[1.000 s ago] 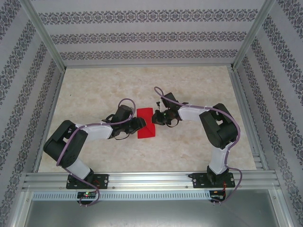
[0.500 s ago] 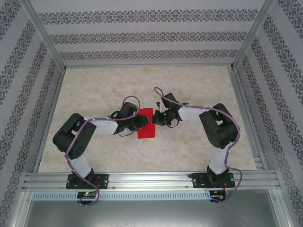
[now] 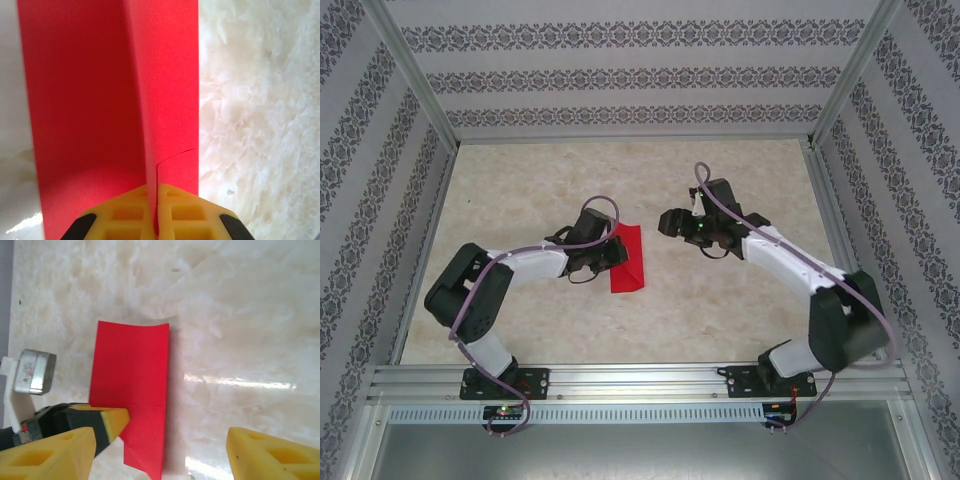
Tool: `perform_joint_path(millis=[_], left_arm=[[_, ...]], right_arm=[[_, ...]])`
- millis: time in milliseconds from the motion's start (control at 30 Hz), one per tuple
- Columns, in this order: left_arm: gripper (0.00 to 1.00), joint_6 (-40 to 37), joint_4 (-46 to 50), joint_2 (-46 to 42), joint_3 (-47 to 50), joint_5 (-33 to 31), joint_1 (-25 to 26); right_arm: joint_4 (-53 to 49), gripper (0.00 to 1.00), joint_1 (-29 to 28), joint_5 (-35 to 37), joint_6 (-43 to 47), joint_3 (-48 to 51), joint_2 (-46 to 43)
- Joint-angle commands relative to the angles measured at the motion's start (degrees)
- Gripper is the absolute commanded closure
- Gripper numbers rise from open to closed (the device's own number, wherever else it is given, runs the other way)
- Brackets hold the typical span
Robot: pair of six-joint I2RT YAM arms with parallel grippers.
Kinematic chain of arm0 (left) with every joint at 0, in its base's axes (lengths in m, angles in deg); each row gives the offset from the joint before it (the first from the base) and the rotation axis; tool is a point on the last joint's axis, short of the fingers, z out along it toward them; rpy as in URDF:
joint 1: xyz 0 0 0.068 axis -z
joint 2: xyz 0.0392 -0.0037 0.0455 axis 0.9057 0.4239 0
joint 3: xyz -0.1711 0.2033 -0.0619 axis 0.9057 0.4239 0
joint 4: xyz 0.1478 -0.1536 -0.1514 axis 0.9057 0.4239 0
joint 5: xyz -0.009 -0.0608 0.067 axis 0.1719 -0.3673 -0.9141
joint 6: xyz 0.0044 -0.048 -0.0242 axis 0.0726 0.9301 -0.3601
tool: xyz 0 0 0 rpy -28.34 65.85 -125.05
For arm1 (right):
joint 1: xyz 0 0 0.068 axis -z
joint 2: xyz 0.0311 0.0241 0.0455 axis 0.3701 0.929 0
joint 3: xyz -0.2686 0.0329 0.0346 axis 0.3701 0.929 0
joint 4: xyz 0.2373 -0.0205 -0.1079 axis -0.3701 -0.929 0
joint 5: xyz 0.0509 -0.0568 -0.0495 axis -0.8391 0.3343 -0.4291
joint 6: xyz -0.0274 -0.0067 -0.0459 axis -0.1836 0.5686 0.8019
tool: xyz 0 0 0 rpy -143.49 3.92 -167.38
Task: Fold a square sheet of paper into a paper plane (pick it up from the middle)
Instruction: Turn over the paper at the center of the table.
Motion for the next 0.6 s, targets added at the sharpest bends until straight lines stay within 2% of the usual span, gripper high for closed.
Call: perform_joint_path(millis=[0,167,300,467,567], left_arm=[[0.96,-9.78,16.41,-6.99,-6.65,-7.26,1.95],[0.96,-18.04,36.77,-9.79,-18.10,-24.26,6.04],[0.95,-20.24,46.95,-6.93,-25.52,-38.39,10.55],[0.95,-19.13,55.76,1.73,-32.13,-57.09,17.31],[0.96,-17.16,58.59,8.58,-34.71,-63.81,19.39]], right_arm=[[-5.51,0.22,0.86,6.29,0.55,2.95,-5.09],[-8.82,0.02,2.11,9.59,-0.10,4.76,-12.00],[-10.45,0.02,2.55,12.52,0.26,5.95,-15.31],[-13.00,0.02,3.32,15.62,-0.51,7.45,-18.16],[-13.68,0.02,3.85,17.48,-1.47,9.17,-20.47]])
